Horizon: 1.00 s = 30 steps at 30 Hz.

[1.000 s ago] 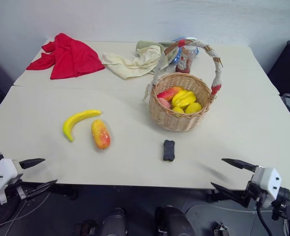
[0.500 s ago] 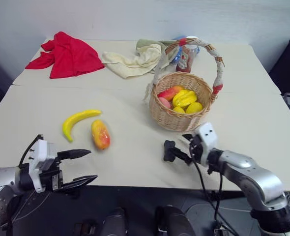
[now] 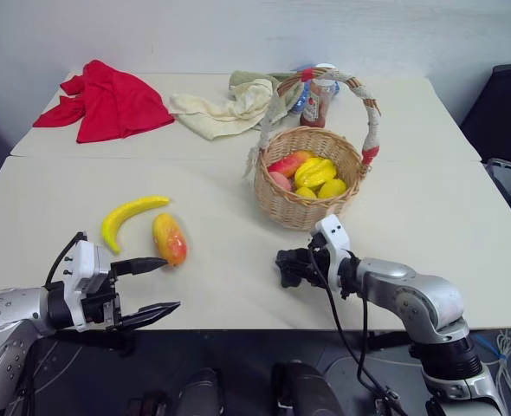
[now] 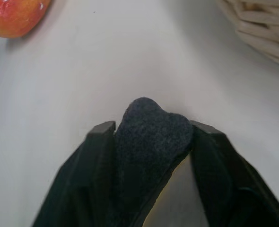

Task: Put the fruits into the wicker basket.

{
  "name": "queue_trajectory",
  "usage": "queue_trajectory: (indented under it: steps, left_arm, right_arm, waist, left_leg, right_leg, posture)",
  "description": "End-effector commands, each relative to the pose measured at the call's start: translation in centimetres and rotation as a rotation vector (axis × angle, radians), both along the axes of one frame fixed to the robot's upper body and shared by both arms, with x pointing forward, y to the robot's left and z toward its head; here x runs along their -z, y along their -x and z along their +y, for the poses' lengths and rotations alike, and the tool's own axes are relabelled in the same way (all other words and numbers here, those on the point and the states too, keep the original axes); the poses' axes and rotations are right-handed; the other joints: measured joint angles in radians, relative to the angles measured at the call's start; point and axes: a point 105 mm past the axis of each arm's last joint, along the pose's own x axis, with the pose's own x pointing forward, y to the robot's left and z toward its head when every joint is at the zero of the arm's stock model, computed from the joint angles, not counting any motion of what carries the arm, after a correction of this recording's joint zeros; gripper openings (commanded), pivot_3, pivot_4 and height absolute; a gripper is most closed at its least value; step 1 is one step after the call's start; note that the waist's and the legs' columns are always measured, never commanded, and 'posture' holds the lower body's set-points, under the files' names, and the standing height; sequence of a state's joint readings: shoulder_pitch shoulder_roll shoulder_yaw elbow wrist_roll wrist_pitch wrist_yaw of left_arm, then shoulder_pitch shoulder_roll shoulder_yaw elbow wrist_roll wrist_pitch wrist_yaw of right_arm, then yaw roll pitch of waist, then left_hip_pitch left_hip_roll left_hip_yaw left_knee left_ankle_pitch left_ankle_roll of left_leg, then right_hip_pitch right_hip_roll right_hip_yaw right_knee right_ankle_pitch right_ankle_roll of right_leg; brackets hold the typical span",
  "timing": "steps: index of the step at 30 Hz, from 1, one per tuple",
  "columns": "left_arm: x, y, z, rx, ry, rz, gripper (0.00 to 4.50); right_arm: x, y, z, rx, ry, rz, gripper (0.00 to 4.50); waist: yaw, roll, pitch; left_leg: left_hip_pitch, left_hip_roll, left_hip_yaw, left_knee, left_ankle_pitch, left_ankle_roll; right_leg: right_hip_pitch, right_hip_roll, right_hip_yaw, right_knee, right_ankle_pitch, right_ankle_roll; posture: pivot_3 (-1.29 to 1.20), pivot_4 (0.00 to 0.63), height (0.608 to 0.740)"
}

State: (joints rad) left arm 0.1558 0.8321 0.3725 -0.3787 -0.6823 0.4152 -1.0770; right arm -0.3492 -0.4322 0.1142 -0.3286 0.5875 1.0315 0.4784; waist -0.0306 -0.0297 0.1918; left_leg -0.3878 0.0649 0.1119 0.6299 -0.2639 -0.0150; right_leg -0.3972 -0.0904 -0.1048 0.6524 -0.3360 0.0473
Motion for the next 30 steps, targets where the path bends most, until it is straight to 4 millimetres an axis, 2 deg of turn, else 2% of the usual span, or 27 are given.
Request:
queue_trajectory:
  steps: [1,3,6,9,12,15,18,20,22,24,26,30]
  left_arm:
    - [-0.6,0.1,-0.9,0.047,0.012,-0.013,4.5]
    - [-0.3,0.3,-1.3,0.085,-0.01,-0.001,4.5]
    - [0.0,0.5,-1.9,0.119,-0.01,0.009,4.5]
    - [-0.4,0.1,-2.4,0.123,0.03,0.003,4.5]
    - [-1.3,-0.5,-2.7,0.104,0.098,-0.015,4.5]
    - [-2.9,-1.3,-2.8,0.068,0.184,-0.041,4.5]
    - [-3.4,-1.2,-3.4,0.101,0.191,-0.034,4.5]
    - [-3.6,-1.2,-4.0,0.127,0.196,-0.023,4.5]
    - [-3.9,-1.4,-4.5,0.138,0.195,-0.04,4.5]
    - [-4.3,-1.7,-4.8,0.137,0.198,-0.062,4.5]
    - [-4.6,-1.8,-4.8,0.133,0.193,-0.078,4.5]
    - [-4.6,-1.7,-4.1,0.112,0.175,-0.075,4.5]
  right_arm:
    - [0.9,2.1,0.4,-0.122,0.006,0.034,1.47]
    - [0.7,3.1,-0.1,-0.167,-0.004,0.054,1.2]
    - [-1.0,4.1,-1.0,-0.207,-0.064,-0.009,0.99]
    - [-3.6,5.0,-4.2,-0.171,-0.119,-0.077,0.89]
    - [-5.0,4.7,-9.5,0.005,-0.082,-0.123,0.85]
    - [-6.7,4.2,-16.6,0.205,-0.005,-0.172,0.85]
    - [-8.1,2.2,-24.2,0.454,0.065,-0.238,0.85]
    - [-8.5,0.1,-28.4,0.646,0.088,-0.309,0.85]
    - [-8.0,-1.5,-31.4,0.821,0.082,-0.333,0.85]
    - [-6.7,-2.6,-32.8,0.91,0.102,-0.31,0.85]
    - [-5.5,-3.4,-33.0,0.909,0.145,-0.291,0.85]
    - [-4.8,-4.2,-34.4,1.057,-0.003,-0.226,0.85]
  waist:
    - [0.002,0.0,0.0]
    - [0.003,0.0,0.0]
    - [0.006,0.0,0.0]
    - [0.009,0.002,0.001]
    - [0.018,0.002,0.001]
    - [0.029,0.002,0.001]
    - [0.027,0.002,0.001]
    - [0.022,0.002,0.001]
    - [0.018,0.002,0.001]
    - [0.015,0.002,0.001]
    - [0.014,0.002,0.001]
    - [0.001,0.006,0.003]
  left_leg:
    - [0.0,0.0,0.0,0.0,0.0,0.0]
    - [-0.001,0.0,0.0,0.0,0.0,0.0]
    - [-0.001,0.0,0.0,0.0,-0.001,0.0]
    - [-0.002,-0.001,0.0,0.0,-0.001,0.0]
    - [-0.002,-0.001,0.0,0.001,-0.001,0.002]
    - [-0.001,-0.001,0.0,0.001,-0.001,0.002]
    - [0.0,-0.001,0.002,0.001,-0.001,0.003]
    - [0.001,-0.001,0.004,0.001,-0.001,0.003]
    - [0.002,0.0,0.006,0.002,-0.001,0.002]
    - [0.002,0.001,0.006,0.002,0.001,-0.002]
    - [0.001,0.001,0.006,0.001,0.003,-0.007]
    - [0.001,0.002,0.009,0.001,0.005,-0.01]
  right_leg:
    - [0.0,0.0,0.0,0.0,0.0,0.0]
    - [0.0,0.0,0.0,-0.001,0.0,0.0]
    - [0.0,0.0,0.0,-0.003,0.0,0.001]
    - [0.0,0.0,0.0,-0.003,0.0,0.001]
    - [0.001,0.0,0.0,-0.004,0.001,0.003]
    - [0.002,0.0,0.0,-0.005,0.002,0.003]
    - [0.002,0.0,0.001,-0.005,0.002,0.003]
    - [0.002,0.002,0.003,-0.005,0.002,0.003]
    - [0.002,0.005,0.004,-0.006,0.003,0.002]
    - [0.002,0.009,0.006,-0.006,0.003,0.002]
    - [0.001,0.011,0.008,-0.006,0.003,0.002]
    - [-0.001,0.012,0.011,-0.005,0.002,0.001]
  posture:
    - [0.0,0.15,0.74]
    - [0.0,0.15,0.74]
    - [0.0,0.15,0.74]
    - [0.0,0.15,0.74]
    - [0.0,0.15,0.74]
    - [0.0,0.15,0.74]
    - [0.0,0.15,0.74]
    - [0.0,0.15,0.74]
    - [0.0,0.15,0.74]
    - [0.0,0.15,0.74]
    - [0.0,0.15,0.74]
    - [0.0,0.15,0.74]
